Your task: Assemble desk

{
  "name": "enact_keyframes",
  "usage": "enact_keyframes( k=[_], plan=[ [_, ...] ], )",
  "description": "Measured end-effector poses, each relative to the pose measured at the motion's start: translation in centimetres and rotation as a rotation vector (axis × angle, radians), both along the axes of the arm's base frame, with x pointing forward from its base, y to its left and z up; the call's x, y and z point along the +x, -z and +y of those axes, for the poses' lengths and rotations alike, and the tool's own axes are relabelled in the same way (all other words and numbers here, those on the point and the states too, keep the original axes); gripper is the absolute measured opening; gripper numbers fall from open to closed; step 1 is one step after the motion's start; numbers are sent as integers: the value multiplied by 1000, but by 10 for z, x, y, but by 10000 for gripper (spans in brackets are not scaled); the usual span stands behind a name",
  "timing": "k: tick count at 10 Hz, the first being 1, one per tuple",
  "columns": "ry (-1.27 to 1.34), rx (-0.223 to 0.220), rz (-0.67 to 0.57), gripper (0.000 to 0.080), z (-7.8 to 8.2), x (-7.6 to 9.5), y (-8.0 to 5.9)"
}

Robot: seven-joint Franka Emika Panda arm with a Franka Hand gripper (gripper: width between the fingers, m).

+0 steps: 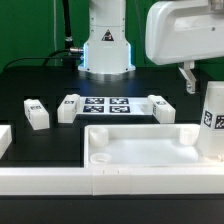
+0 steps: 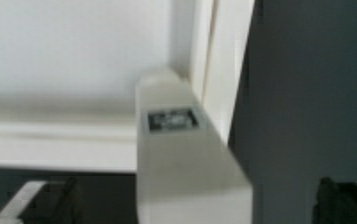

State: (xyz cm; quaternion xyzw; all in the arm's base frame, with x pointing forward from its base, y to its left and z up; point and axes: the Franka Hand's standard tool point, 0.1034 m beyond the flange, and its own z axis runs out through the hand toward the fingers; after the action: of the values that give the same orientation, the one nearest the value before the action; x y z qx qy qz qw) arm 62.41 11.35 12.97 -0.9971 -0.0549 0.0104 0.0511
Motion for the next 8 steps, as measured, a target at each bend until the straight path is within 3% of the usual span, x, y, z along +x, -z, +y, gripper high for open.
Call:
enact_keyframes(
  k=[2,6,7,8],
  plan=[
    [-7,-3,42,649,-6,6,7],
    [-11,-2,40,649,-3,6,7],
    [-15,-1,41,515,-2,5,7],
    [-21,-1,41,515,-1,5,8]
  ],
)
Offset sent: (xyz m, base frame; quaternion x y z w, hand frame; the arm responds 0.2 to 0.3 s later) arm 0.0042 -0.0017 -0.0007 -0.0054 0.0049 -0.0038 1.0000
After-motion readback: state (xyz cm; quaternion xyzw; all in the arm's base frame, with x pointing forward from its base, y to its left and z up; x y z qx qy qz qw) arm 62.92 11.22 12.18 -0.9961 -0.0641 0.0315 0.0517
